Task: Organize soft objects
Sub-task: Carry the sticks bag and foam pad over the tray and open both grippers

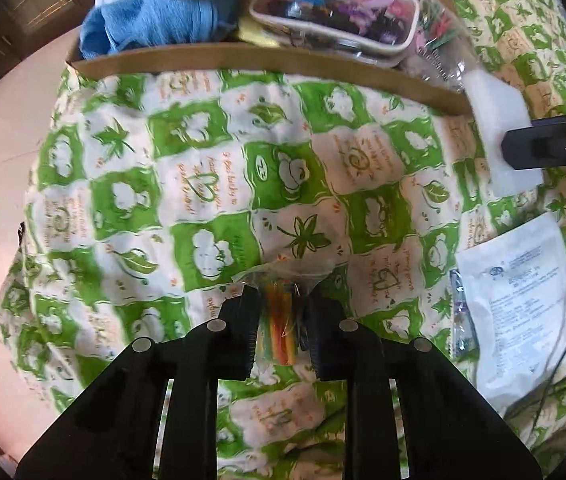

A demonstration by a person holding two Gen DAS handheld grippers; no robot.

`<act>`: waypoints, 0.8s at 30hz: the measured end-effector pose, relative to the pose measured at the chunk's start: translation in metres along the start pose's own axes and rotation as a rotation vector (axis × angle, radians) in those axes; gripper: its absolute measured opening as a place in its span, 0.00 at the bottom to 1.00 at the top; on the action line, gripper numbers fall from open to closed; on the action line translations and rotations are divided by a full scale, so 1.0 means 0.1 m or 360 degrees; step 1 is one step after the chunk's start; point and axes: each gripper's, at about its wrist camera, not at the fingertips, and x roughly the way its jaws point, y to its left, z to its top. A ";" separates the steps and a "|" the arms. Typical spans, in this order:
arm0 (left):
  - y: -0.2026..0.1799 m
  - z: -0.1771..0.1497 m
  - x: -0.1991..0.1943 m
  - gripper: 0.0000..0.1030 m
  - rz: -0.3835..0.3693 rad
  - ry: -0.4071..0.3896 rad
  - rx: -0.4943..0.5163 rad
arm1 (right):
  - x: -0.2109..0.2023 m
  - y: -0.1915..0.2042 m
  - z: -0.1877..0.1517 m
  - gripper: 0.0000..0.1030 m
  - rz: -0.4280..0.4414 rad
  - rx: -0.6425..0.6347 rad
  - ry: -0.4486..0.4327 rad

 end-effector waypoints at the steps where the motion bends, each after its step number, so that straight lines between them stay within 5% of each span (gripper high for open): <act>1: 0.01 0.03 -0.05 0.19 -0.0005 0.0002 0.0005 | 0.02 0.02 0.01 0.76 -0.0003 0.0000 0.0001; 13: -0.18 0.74 -0.81 0.19 -0.0082 -0.0141 0.0087 | -0.27 -0.09 0.28 0.76 -0.0047 0.0044 -0.0019; 24: -0.30 1.55 -0.74 0.19 -0.0175 -0.0242 -0.0023 | -0.49 -0.26 0.93 0.76 -0.0015 0.0235 -0.0118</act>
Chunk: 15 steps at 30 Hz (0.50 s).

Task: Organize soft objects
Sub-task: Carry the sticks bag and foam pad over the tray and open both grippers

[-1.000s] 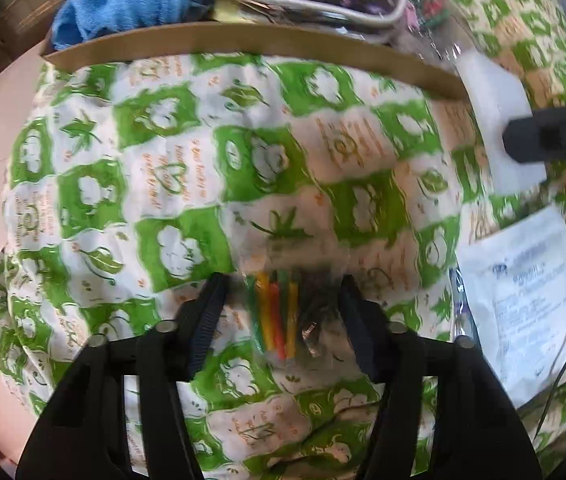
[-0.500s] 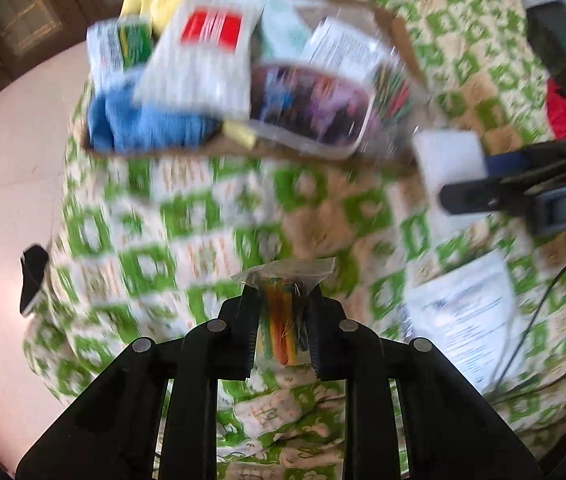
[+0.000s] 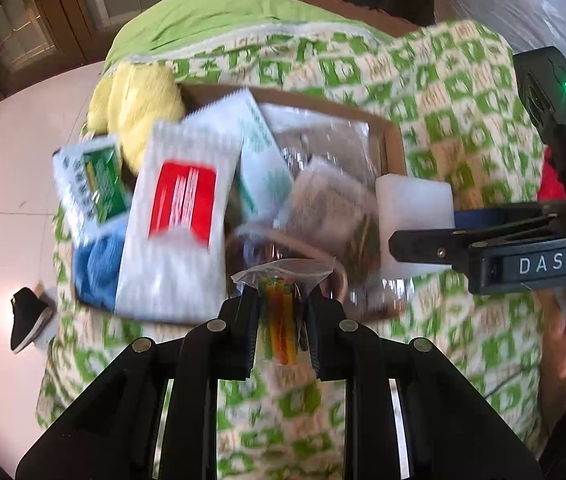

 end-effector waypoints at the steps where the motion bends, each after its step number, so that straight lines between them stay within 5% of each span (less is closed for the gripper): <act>1: 0.01 0.07 0.05 0.19 -0.0003 -0.0002 -0.0014 | 0.01 -0.01 0.07 0.76 0.0004 0.0023 0.0001; 15: 0.28 0.52 0.54 0.20 0.0040 0.0003 -0.0083 | 0.30 -0.07 0.72 0.77 0.0039 0.0235 0.0044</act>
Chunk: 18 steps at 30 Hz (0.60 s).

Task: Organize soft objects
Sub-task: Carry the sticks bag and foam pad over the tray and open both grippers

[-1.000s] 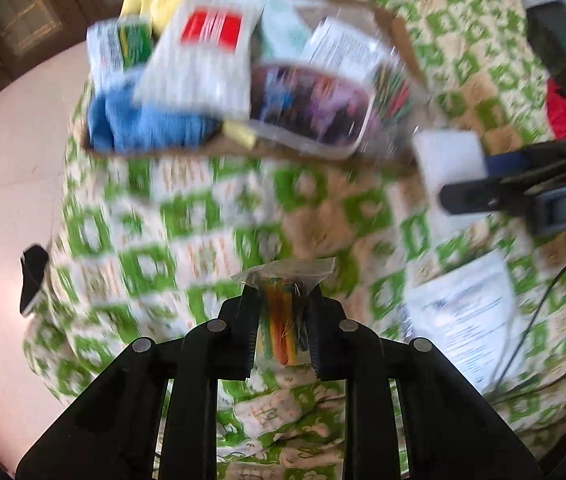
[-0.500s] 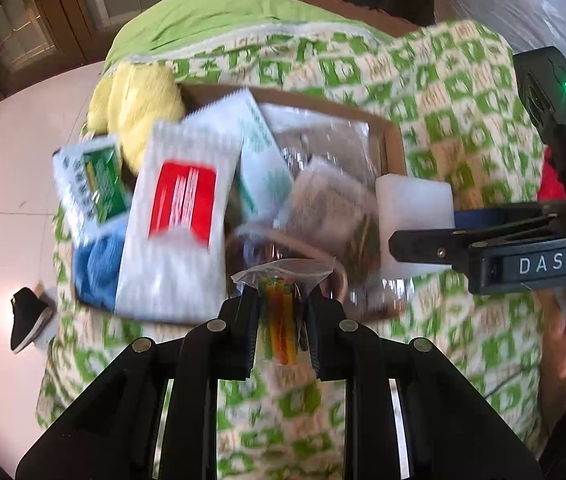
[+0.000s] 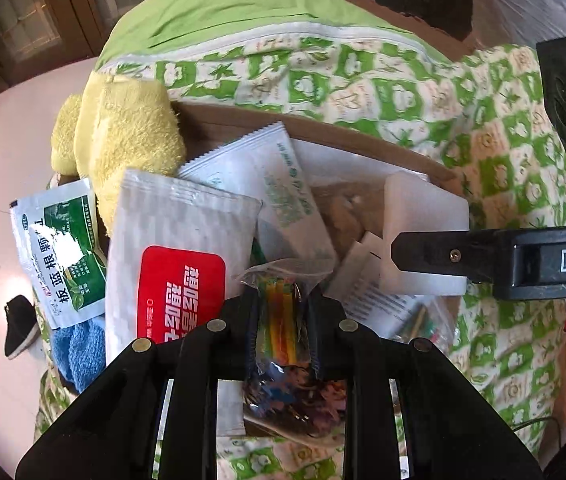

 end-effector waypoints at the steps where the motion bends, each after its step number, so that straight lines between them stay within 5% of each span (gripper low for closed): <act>1: 0.02 0.00 0.01 0.20 0.0006 -0.0007 0.0008 | 0.03 0.01 0.01 0.77 0.0007 0.0010 -0.0003; 6: 0.04 -0.05 0.00 0.24 -0.0021 -0.0034 0.0035 | 0.10 0.05 0.03 0.78 0.0068 0.0061 -0.0040; 14: -0.12 -0.18 -0.14 0.58 0.0032 -0.0083 0.0113 | 0.03 -0.03 -0.07 0.83 0.0162 0.0103 -0.0100; 18: -0.20 -0.24 -0.27 0.66 0.0080 -0.0118 0.0143 | -0.07 -0.07 -0.16 0.86 0.0216 0.0113 -0.0154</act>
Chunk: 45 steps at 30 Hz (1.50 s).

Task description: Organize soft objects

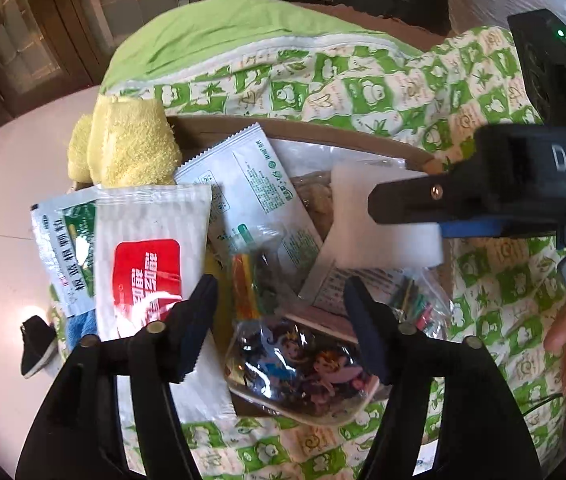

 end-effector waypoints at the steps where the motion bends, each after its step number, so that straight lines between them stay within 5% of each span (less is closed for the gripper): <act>1: -0.02 -0.02 -0.04 0.67 0.0015 -0.0010 0.0008 | -0.03 0.00 -0.01 0.86 0.0005 -0.0001 -0.0011; 12: -0.12 -0.46 -0.52 0.67 0.0178 -0.0123 0.0074 | -0.38 -0.09 -0.43 0.86 -0.0020 -0.0110 -0.0172; 20: 0.02 -0.87 -0.76 0.67 0.0110 -0.0143 -0.0060 | -0.57 -0.23 -1.38 0.86 -0.0091 -0.0262 -0.0399; 25: -0.01 -1.12 -0.84 0.70 0.0310 -0.0156 -0.0054 | -0.61 -0.19 -1.89 0.86 -0.0118 -0.0332 -0.0548; 30: -0.06 -1.23 -0.86 0.70 0.0472 -0.0170 0.0008 | -0.56 -0.07 -2.04 0.86 -0.0177 -0.0369 -0.0573; 45: -0.05 -1.24 -0.94 0.70 0.0337 -0.0214 0.0012 | -0.50 0.06 -2.33 0.86 -0.0300 -0.0373 -0.0605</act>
